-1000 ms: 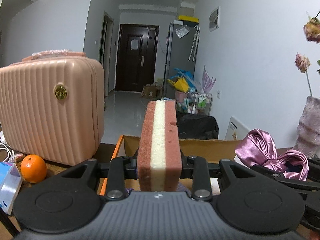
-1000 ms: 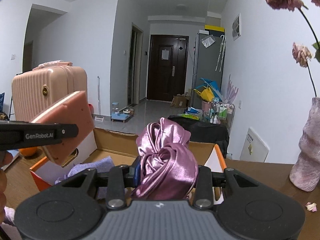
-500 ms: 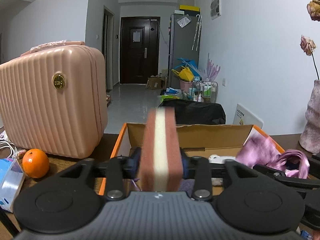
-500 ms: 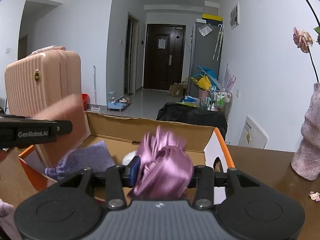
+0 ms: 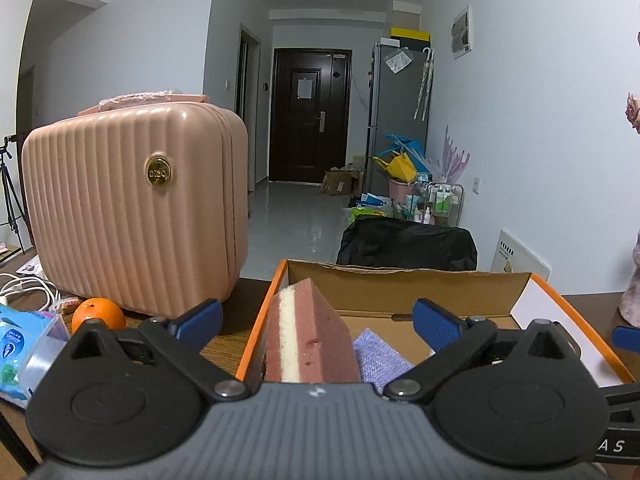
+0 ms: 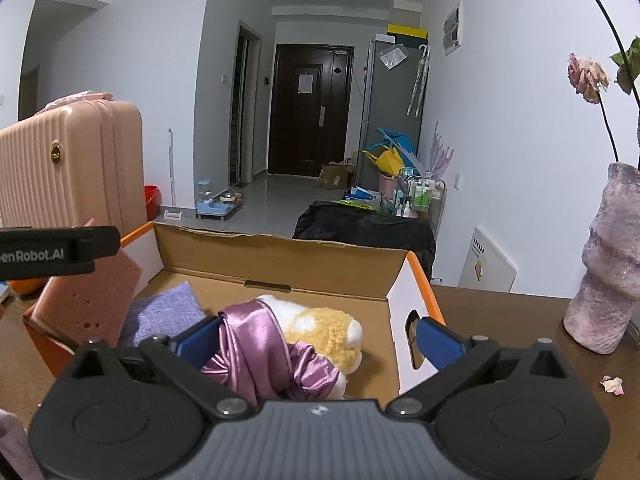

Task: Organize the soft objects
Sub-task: 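Open both tools to drop the scrunchie and sponge into the box, then lower the right tool to the iridescent plastic bag and close on it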

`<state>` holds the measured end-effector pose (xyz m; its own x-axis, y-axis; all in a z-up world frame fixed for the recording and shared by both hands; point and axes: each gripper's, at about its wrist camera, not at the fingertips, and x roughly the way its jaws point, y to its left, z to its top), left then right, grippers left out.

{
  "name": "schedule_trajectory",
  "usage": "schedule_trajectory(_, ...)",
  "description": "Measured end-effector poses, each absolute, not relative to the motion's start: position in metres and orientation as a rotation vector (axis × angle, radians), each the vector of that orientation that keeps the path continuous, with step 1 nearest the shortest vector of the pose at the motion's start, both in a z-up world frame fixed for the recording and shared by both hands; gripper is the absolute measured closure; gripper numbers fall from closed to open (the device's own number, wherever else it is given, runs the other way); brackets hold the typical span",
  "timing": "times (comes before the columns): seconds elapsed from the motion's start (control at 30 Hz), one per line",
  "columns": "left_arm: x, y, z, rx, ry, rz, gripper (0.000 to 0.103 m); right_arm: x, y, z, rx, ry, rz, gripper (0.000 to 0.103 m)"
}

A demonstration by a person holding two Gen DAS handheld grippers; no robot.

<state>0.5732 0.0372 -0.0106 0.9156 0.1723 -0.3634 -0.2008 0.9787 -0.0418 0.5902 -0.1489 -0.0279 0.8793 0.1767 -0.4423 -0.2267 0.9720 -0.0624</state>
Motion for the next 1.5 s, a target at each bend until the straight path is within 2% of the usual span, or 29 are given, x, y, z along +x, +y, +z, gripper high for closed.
schedule_trajectory(0.5, 0.536, 0.046, 0.007, -0.122, 0.324, 0.171, 0.0, 0.545, -0.173, -0.007, -0.096, 0.379, 0.197, 0.0)
schedule_trajectory(0.97, 0.455, 0.056, 0.013, -0.106, 0.259, 0.13, 0.0, 0.47, -0.206, 0.001, -0.078, 0.313, 0.197, 0.0)
schedule_trajectory(1.5, 0.385, 0.068, 0.003, -0.08, 0.301, 0.111, 0.0, 0.398, -0.221, -0.01, -0.075, 0.305, 0.194, 0.0)
